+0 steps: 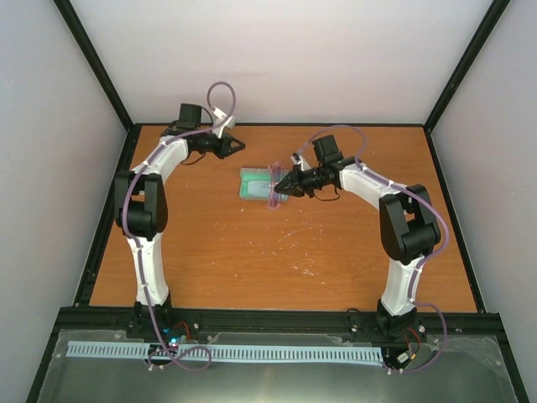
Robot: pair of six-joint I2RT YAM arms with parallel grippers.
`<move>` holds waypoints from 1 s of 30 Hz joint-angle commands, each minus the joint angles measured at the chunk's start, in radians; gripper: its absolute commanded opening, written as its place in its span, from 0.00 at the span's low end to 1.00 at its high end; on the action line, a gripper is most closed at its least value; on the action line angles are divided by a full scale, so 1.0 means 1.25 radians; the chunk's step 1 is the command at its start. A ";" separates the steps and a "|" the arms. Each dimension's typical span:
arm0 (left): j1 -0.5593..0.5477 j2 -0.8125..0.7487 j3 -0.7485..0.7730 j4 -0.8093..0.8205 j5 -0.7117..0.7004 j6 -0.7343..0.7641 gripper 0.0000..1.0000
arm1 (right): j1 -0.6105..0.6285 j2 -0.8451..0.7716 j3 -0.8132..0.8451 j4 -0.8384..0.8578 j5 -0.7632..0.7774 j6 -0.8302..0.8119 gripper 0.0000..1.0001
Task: Organize the sunglasses
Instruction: Adjust the sunglasses case at the center of the board.
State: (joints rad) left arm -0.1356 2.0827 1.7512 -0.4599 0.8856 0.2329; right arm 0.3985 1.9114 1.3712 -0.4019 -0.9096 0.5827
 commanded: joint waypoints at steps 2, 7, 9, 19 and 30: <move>-0.010 0.099 0.054 -0.137 -0.131 0.114 0.07 | -0.004 -0.042 -0.023 0.048 0.063 0.043 0.03; -0.009 0.178 0.113 -0.195 -0.163 0.146 0.07 | -0.013 -0.071 -0.068 0.084 0.111 0.090 0.03; -0.010 0.188 0.114 -0.190 -0.160 0.147 0.07 | -0.015 -0.088 -0.090 0.106 0.130 0.108 0.03; -0.013 0.188 0.096 -0.190 -0.074 0.100 0.07 | -0.014 -0.076 -0.153 0.188 0.206 0.190 0.03; -0.066 0.099 -0.112 -0.121 -0.045 0.078 0.07 | -0.016 0.003 -0.111 0.239 0.244 0.257 0.03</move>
State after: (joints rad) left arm -0.1917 2.2768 1.6424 -0.6582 0.7940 0.3485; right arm 0.3855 1.8694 1.1915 -0.1562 -0.6239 0.8677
